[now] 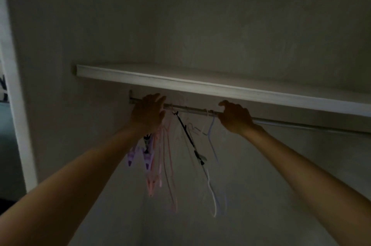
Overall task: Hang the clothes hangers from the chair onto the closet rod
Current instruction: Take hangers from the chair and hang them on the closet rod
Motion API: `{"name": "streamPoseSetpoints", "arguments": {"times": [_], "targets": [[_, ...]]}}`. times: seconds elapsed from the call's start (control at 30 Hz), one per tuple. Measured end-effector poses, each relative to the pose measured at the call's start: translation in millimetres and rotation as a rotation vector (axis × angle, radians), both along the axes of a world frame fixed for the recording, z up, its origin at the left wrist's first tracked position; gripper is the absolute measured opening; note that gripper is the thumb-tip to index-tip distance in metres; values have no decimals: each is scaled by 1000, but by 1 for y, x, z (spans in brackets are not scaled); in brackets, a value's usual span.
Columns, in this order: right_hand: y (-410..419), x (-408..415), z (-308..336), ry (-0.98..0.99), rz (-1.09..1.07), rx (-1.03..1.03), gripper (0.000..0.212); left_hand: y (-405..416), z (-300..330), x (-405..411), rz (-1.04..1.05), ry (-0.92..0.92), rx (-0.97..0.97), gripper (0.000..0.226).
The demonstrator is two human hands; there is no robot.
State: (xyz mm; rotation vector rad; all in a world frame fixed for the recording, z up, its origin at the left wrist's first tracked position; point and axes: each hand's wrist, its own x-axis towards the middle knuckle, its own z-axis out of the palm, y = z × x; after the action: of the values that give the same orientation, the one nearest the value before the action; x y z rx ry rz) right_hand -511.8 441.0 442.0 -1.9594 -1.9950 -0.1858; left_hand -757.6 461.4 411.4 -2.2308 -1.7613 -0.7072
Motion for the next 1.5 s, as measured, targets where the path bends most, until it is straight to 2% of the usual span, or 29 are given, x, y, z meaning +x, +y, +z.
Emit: {"name": "streamPoseSetpoints", "arguments": {"times": [0.07,0.13,0.4,0.53,0.63,0.73,0.8,0.9,0.97,1.1,1.23,1.37,1.43,1.5], "targets": [[10,-10,-4,27,-1,-106,56,14,0,0,0,146,-78,55],[16,-25,-11,-16,-9,-125,55,22,-2,1,-14,196,-121,54],[27,-91,-23,-61,24,-77,53,31,-12,-4,-51,122,-71,54],[28,-110,-17,34,122,-168,59,30,-12,-4,-62,107,-36,54],[24,-105,-8,18,198,-231,63,30,-7,-2,-82,61,-37,55],[22,-73,10,41,176,-124,55,29,1,0,-119,62,-60,57],[22,-46,13,-92,41,-39,50,30,3,3,-132,134,-108,57],[20,-31,-3,-399,-153,-162,60,33,-1,5,-121,224,-101,55],[21,-42,-17,-466,-168,-214,70,34,-3,7,-121,192,-64,55],[22,-73,-29,-475,-102,-152,81,32,-5,5,-150,79,-24,60],[28,-102,-28,-349,46,-126,79,33,-9,-9,-100,-20,0,67],[38,-110,-20,-248,140,-112,71,32,-10,-16,-79,-87,-8,57],[40,-106,-16,-155,194,-131,67,32,-9,-18,-92,-105,-33,56],[38,-99,-16,-10,273,-38,61,32,-11,-17,-112,-157,-19,61]]}}
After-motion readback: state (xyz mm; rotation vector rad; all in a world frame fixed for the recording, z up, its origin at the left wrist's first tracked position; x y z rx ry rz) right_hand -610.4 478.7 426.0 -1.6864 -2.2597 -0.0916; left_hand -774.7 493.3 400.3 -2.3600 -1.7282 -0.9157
